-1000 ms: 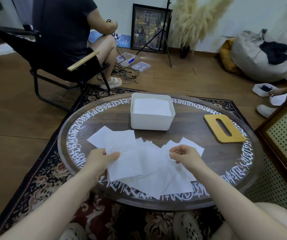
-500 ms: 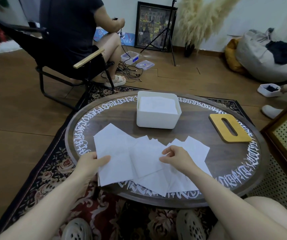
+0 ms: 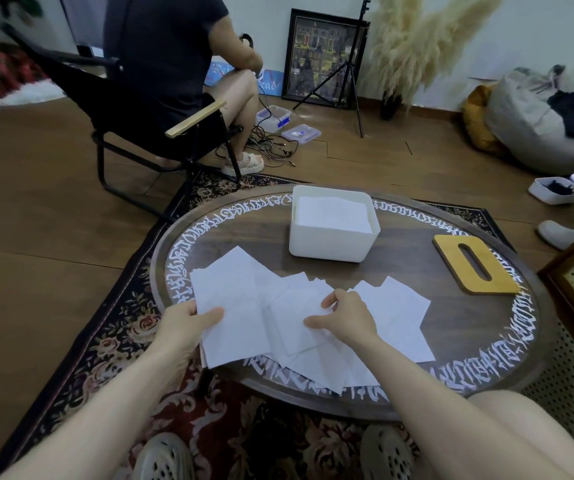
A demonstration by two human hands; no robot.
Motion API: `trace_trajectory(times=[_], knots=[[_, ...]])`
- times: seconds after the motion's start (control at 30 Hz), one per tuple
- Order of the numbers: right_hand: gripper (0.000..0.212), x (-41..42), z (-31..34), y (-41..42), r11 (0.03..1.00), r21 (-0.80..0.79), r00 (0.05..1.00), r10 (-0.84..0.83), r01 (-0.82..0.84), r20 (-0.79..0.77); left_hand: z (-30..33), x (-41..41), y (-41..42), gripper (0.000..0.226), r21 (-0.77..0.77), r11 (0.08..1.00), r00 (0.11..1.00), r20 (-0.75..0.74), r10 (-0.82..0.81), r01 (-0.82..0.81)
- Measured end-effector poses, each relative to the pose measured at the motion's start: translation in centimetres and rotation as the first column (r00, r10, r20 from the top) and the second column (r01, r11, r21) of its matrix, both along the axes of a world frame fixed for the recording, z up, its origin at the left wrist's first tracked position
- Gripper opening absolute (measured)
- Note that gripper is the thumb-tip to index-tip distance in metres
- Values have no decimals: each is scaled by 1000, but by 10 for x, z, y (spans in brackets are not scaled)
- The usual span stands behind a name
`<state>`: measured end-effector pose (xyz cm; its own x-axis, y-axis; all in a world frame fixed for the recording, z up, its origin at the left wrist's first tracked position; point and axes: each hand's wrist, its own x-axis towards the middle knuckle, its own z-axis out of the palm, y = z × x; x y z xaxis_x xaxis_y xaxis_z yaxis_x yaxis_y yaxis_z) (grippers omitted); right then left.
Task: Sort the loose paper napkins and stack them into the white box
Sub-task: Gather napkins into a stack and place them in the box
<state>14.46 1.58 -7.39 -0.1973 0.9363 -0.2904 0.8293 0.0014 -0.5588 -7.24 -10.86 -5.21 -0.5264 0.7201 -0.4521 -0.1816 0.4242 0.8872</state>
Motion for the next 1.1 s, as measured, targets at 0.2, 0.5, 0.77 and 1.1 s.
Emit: trace_trajectory(times=[0.2, 0.5, 0.77, 1.1], knots=[[36, -4, 2, -2, 998, 57, 999, -19, 17, 33, 0, -1, -2, 3, 4, 1000, 1000, 14, 0, -1], [14, -5, -2, -3, 1000, -5, 992, 5, -5, -124, -1, 2, 0, 4, 9, 1000, 999, 39, -1, 0], [18, 8, 9, 4, 994, -21, 963, -112, 110, -244, 5, 12, 6, 6, 25, 999, 1000, 11, -21, 21], [16, 43, 60, -9, 977, -149, 729, -213, 153, -651, 5, 40, 23, 15, 38, 998, 999, 17, -42, 42]])
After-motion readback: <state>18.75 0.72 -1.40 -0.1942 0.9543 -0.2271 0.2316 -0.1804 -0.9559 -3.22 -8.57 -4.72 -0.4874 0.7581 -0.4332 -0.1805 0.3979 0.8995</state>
